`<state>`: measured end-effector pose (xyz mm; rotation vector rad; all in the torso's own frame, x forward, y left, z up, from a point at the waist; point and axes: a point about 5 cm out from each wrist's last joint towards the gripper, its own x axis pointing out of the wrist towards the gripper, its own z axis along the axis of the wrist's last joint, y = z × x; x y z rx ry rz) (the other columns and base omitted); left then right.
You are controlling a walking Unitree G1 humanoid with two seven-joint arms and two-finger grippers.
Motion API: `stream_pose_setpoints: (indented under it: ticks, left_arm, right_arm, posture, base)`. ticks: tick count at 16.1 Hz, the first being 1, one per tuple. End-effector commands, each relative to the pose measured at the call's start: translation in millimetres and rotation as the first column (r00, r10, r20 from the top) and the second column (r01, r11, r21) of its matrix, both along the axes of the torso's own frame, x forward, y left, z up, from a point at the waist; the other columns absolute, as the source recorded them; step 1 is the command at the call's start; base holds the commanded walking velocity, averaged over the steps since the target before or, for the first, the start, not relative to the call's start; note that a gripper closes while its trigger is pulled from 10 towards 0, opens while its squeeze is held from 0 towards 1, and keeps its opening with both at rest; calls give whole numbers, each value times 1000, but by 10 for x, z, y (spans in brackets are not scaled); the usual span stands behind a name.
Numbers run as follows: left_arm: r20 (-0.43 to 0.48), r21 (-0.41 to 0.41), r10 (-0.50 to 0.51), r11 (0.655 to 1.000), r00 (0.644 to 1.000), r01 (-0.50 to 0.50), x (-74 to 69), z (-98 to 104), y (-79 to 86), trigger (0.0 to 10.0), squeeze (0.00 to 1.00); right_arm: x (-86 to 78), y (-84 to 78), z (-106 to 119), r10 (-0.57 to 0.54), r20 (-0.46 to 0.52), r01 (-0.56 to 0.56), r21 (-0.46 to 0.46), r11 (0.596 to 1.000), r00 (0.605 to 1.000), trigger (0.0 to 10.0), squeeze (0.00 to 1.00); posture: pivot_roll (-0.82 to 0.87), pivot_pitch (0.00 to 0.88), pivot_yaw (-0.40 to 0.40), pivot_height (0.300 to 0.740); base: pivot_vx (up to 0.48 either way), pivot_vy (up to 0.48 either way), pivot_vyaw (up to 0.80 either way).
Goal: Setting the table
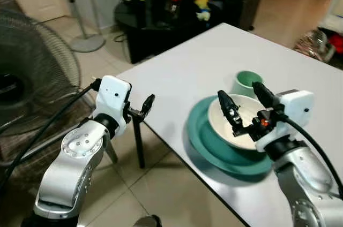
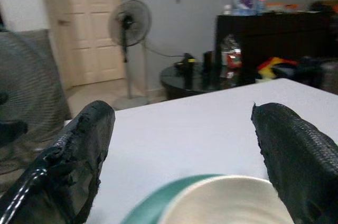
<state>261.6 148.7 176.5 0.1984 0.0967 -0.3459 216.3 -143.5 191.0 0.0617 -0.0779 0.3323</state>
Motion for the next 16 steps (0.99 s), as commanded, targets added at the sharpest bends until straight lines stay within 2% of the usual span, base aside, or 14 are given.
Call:
stream_pose_setpoints:
  ticks: [1, 3, 5, 10, 13, 16]
  left_arm:
    - [-18, -2, 25, 1000, 1000, -25, -6, -39, 26, 10000, 0]
    - [-31, -30, 65, 997, 997, -66, -29, -71, 43, 10000, 0]
    - [-32, -38, 99, 994, 995, -100, -54, -64, 65, 10000, 0]
    - [-11, -11, 126, 992, 992, -126, -162, -33, 121, 10000, 0]
    - [-2, 26, 104, 994, 995, -104, -147, -11, 131, 10000, 0]
    - [-17, 22, 74, 997, 997, -74, -123, -27, 120, 10000, 0]
  right_arm:
    - [30, 6, 23, -6, 17, 6, 1, 1000, 1000, 10000, 859]
    - [55, 22, 30, 2, 30, -3, 23, 1000, 1000, 10000, 851]
    - [78, 40, -14, 31, 17, -32, 7, 999, 999, 10000, 851]
    - [158, 132, -40, 71, 15, -72, 58, 996, 997, 10000, 851]
    - [132, 140, -99, 46, -12, -45, 111, 993, 999, 10000, 839]
    - [78, 118, -147, 12, -28, -9, 128, 992, 1000, 10000, 839]
  posture:
    - [19, 0, 5, 740]
    - [37, 0, -22, 740]
    - [65, 0, -41, 740]
    - [118, 0, -70, 740]
    - [110, 0, -44, 740]
    - [80, 0, -3, 740]
  base:
    - [0, 0, 800]
    - [0, 0, 800]
    - [0, 0, 800]
    - [0, 0, 800]
    - [0, 0, 800]
    - [0, 0, 800]
